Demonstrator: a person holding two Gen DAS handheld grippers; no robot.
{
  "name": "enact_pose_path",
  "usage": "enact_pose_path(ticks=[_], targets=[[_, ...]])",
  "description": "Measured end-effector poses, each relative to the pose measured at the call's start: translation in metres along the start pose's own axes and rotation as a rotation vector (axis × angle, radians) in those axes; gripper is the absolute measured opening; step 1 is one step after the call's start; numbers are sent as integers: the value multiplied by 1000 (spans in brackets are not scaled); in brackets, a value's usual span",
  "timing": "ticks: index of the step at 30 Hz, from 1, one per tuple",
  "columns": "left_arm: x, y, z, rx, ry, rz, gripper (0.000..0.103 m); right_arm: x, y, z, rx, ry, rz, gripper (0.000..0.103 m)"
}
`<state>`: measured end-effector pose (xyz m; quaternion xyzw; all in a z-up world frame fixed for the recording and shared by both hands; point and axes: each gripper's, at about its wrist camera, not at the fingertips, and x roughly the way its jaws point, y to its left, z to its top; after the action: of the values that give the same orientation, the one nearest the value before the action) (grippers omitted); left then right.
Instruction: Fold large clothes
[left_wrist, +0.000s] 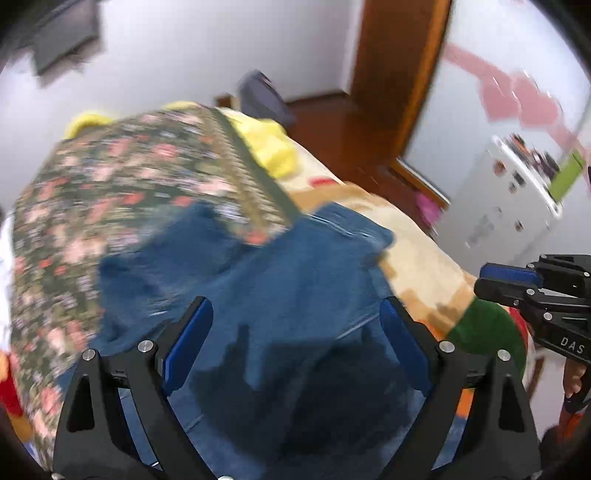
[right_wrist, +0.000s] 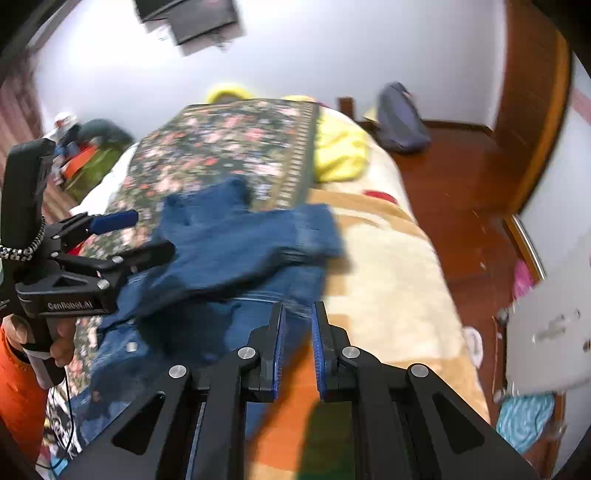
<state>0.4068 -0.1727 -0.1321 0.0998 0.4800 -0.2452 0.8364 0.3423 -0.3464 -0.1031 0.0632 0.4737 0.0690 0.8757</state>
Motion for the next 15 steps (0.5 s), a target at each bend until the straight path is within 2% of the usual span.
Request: enact_pose_path(ticks=[2, 4, 6, 8, 9, 10, 11, 15], targets=[[25, -12, 6, 28, 52, -12, 92, 7, -19, -4, 48, 20, -2, 10], [51, -20, 8, 44, 103, 7, 87, 15, -33, -10, 88, 47, 6, 10], [74, -24, 9, 61, 148, 50, 63, 22, -39, -16, 110, 65, 21, 10], [80, -26, 8, 75, 147, 83, 47, 32, -42, -22, 121, 89, 39, 10], [80, -26, 7, 84, 129, 93, 33, 35, -43, -24, 124, 98, 46, 10], [77, -25, 8, 81, 116, 92, 7, 40, -43, -26, 128, 107, 51, 10], [72, -23, 9, 70, 105, 85, 4, 45, -41, -25, 128, 114, 58, 10], [29, -8, 17, 38, -28, 116, 4, 53, -30, -23, 114, 125, 82, 10]])
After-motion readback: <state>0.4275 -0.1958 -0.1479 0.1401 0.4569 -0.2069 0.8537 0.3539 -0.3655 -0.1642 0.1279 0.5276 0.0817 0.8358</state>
